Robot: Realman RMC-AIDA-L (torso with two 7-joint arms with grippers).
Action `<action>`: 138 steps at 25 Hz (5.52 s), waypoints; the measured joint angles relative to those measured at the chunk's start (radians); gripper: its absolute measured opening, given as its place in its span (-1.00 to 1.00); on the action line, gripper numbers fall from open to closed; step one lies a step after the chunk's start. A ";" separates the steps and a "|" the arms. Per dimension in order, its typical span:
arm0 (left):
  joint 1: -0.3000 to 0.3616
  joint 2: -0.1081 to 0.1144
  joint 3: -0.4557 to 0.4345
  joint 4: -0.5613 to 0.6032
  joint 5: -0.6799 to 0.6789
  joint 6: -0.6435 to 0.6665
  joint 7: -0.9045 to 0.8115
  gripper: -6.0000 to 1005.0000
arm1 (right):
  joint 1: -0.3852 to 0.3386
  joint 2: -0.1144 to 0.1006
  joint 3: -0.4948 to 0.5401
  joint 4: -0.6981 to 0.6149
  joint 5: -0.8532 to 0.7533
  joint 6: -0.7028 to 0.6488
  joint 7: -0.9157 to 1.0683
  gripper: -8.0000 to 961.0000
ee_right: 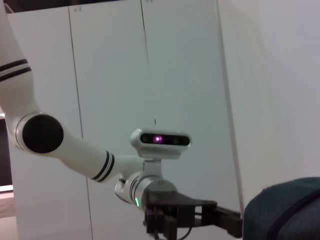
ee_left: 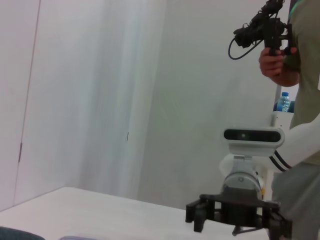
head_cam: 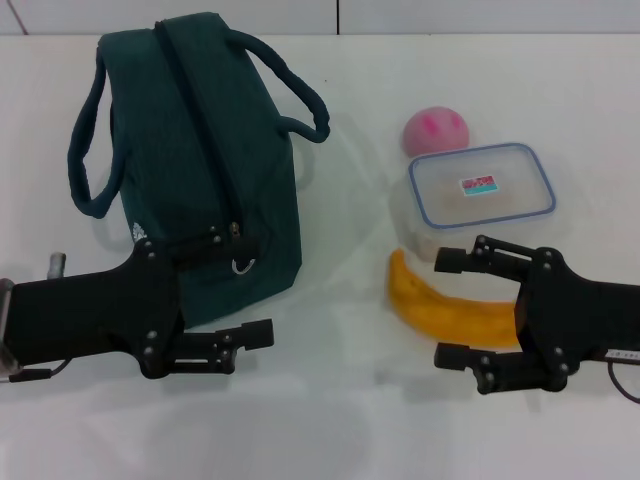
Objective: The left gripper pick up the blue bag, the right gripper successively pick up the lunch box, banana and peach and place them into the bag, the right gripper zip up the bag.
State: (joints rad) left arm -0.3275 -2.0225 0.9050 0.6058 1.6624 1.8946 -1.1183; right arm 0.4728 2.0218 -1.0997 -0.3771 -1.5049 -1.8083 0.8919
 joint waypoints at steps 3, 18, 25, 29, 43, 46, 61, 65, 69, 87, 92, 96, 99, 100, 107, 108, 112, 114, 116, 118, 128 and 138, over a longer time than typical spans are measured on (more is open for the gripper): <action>0.003 -0.001 0.000 0.000 -0.001 -0.001 0.001 0.73 | 0.006 0.000 -0.003 0.002 0.010 0.003 0.003 0.82; 0.006 0.007 -0.434 0.009 -0.009 0.000 -0.180 0.72 | 0.019 -0.001 0.007 0.003 0.040 0.052 0.050 0.82; -0.022 0.014 -0.538 0.027 -0.008 -0.100 -0.303 0.72 | 0.028 0.000 0.006 0.003 0.086 0.059 0.050 0.82; -0.044 0.030 -0.522 0.079 0.011 -0.163 -0.451 0.72 | 0.031 0.002 0.006 0.003 0.113 0.060 0.049 0.82; -0.198 0.042 -0.406 0.575 0.399 -0.183 -1.159 0.71 | 0.004 -0.006 0.012 0.002 0.136 0.099 0.002 0.82; -0.214 0.053 -0.304 0.695 0.481 -0.181 -1.341 0.71 | -0.007 -0.006 0.013 0.007 0.148 0.101 -0.018 0.82; -0.223 0.016 -0.113 0.839 0.672 -0.178 -1.572 0.71 | -0.018 -0.003 0.012 0.066 0.185 0.098 -0.084 0.82; -0.230 0.011 -0.094 0.834 0.674 -0.179 -1.587 0.71 | -0.017 -0.006 0.012 0.065 0.186 0.096 -0.084 0.82; -0.234 0.001 -0.072 0.820 0.704 -0.187 -1.587 0.71 | -0.016 -0.006 0.012 0.062 0.186 0.093 -0.085 0.82; -0.250 -0.034 -0.070 0.718 0.778 -0.253 -1.561 0.14 | -0.017 -0.008 0.012 0.066 0.186 0.097 -0.110 0.82; -0.250 -0.042 -0.068 0.733 0.772 -0.236 -1.568 -0.26 | -0.022 -0.007 0.012 0.066 0.186 0.093 -0.103 0.82; -0.250 -0.054 -0.067 0.734 0.762 -0.206 -1.569 -0.54 | -0.029 -0.007 0.012 0.066 0.195 0.092 -0.101 0.82; -0.249 -0.057 -0.059 0.736 0.721 -0.175 -1.567 -0.64 | -0.036 -0.009 0.016 0.060 0.210 0.088 -0.101 0.81; -0.246 -0.057 -0.050 0.738 0.711 -0.170 -1.568 -0.68 | -0.040 -0.009 0.019 0.060 0.216 0.085 -0.101 0.81; -0.237 -0.060 0.063 0.756 0.671 -0.151 -1.577 -0.87 | -0.057 -0.009 0.053 0.064 0.228 0.075 -0.101 0.81; -0.237 -0.060 0.083 0.757 0.660 -0.151 -1.584 -0.88 | -0.059 -0.009 0.058 0.065 0.231 0.074 -0.101 0.81; -0.245 -0.061 0.154 0.769 0.622 -0.150 -1.635 -0.90 | -0.062 -0.006 0.065 0.066 0.264 0.074 -0.103 0.81; -0.249 -0.062 0.167 0.772 0.599 -0.150 -1.651 -0.90 | -0.054 -0.003 0.065 0.066 0.275 0.076 -0.106 0.81; -0.254 -0.062 0.175 0.776 0.569 -0.150 -1.661 -0.90 | -0.042 -0.001 0.065 0.066 0.278 0.078 -0.108 0.81; -0.259 -0.062 0.176 0.786 0.545 -0.149 -1.672 -0.90 | -0.028 0.002 0.064 0.066 0.281 0.078 -0.109 0.81; -0.260 -0.064 0.203 0.823 0.513 -0.149 -1.729 -0.91 | 0.072 0.006 0.050 0.066 0.329 0.090 -0.110 0.81; -0.273 -0.065 0.231 0.823 0.510 -0.153 -1.751 -0.91 | 0.158 0.006 0.002 0.095 0.330 0.148 -0.112 0.81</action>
State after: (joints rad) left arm -0.6003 -2.0878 1.1358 1.4291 2.1725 1.7414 -2.8695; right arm 0.6308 2.0279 -1.0974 -0.2821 -1.1746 -1.6603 0.7795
